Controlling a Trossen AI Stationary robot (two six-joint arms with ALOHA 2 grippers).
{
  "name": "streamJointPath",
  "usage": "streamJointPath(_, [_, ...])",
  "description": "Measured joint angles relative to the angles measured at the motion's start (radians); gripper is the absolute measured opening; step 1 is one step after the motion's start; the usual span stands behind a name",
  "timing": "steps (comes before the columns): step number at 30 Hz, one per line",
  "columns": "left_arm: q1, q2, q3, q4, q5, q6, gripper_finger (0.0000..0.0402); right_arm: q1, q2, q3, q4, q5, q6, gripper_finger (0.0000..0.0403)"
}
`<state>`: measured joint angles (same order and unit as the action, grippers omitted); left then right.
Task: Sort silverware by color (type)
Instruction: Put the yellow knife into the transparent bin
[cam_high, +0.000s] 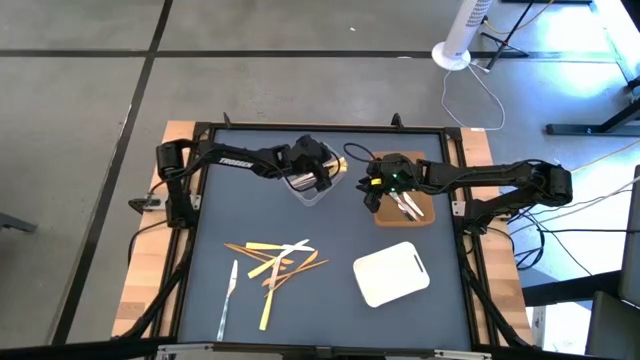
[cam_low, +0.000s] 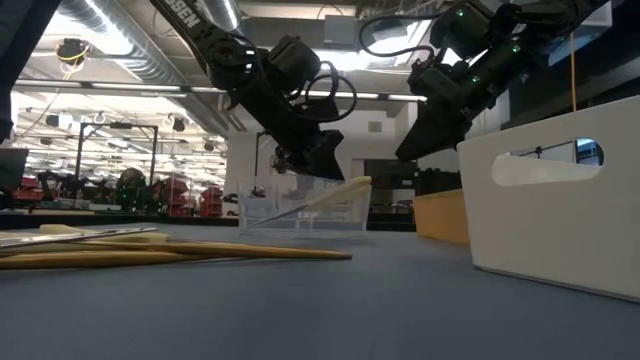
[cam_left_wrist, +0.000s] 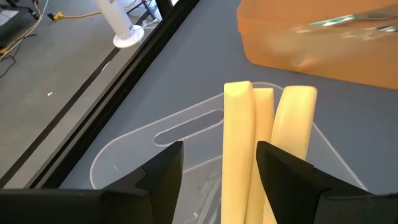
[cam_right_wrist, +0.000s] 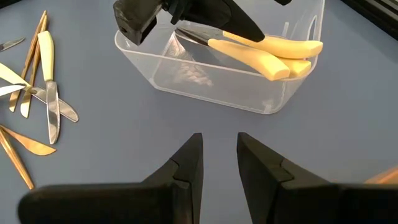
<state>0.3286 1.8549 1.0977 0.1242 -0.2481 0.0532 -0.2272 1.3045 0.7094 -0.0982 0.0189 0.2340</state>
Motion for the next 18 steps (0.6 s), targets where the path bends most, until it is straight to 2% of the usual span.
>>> streamJointPath(8, [-0.010, -0.049, 0.000, -0.002, -0.001, -0.019, 0.0199, 0.000, 0.000, 0.000, -0.001, 0.000, 0.000, 0.0085])
streamJointPath(18, [-0.038, -0.145, 0.000, -0.015, -0.005, -0.194, 0.0199, 0.000, 0.000, 0.000, -0.002, 0.000, 0.000, 0.0086])
